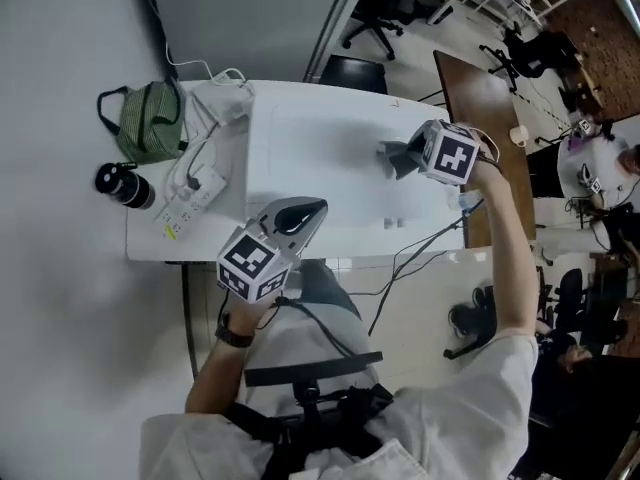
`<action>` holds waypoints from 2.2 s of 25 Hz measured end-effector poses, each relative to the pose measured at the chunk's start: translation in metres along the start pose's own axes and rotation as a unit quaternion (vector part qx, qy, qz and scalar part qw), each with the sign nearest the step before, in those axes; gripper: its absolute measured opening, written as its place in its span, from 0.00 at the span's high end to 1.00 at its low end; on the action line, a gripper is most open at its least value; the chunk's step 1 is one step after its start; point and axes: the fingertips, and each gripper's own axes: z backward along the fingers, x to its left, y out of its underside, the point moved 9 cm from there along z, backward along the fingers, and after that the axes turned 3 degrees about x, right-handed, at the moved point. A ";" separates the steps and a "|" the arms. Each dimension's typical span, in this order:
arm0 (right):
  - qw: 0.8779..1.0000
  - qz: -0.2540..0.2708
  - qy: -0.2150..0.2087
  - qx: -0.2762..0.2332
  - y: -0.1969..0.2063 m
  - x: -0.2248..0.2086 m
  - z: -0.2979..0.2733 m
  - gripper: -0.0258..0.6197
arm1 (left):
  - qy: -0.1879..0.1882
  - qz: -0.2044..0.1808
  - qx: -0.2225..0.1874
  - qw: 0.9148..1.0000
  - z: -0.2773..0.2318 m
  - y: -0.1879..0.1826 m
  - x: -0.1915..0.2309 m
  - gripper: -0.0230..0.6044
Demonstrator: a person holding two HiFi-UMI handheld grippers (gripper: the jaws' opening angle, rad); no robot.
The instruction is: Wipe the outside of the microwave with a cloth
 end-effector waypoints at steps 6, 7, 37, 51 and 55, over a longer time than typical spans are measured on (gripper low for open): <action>0.997 -0.044 0.040 -0.047 0.156 -0.063 -0.041 0.91 | -0.056 -0.042 0.038 0.997 -0.140 -0.024 -0.021 0.92; 0.997 -0.048 0.044 -0.046 0.179 -0.074 -0.051 0.91 | -0.067 -0.046 0.037 0.996 -0.164 -0.028 -0.027 0.92; 0.967 0.033 -0.137 -0.212 0.300 0.027 -0.238 0.91 | -0.124 -0.138 0.286 0.940 -0.440 0.016 -0.081 0.92; 0.933 -0.225 -0.028 -0.281 0.295 -0.144 -0.298 0.91 | -0.135 -0.138 0.305 0.933 -0.449 0.016 -0.075 0.92; 0.939 -0.170 -0.080 -0.289 0.298 -0.074 -0.312 0.91 | -0.132 -0.142 0.298 0.935 -0.456 0.021 -0.071 0.92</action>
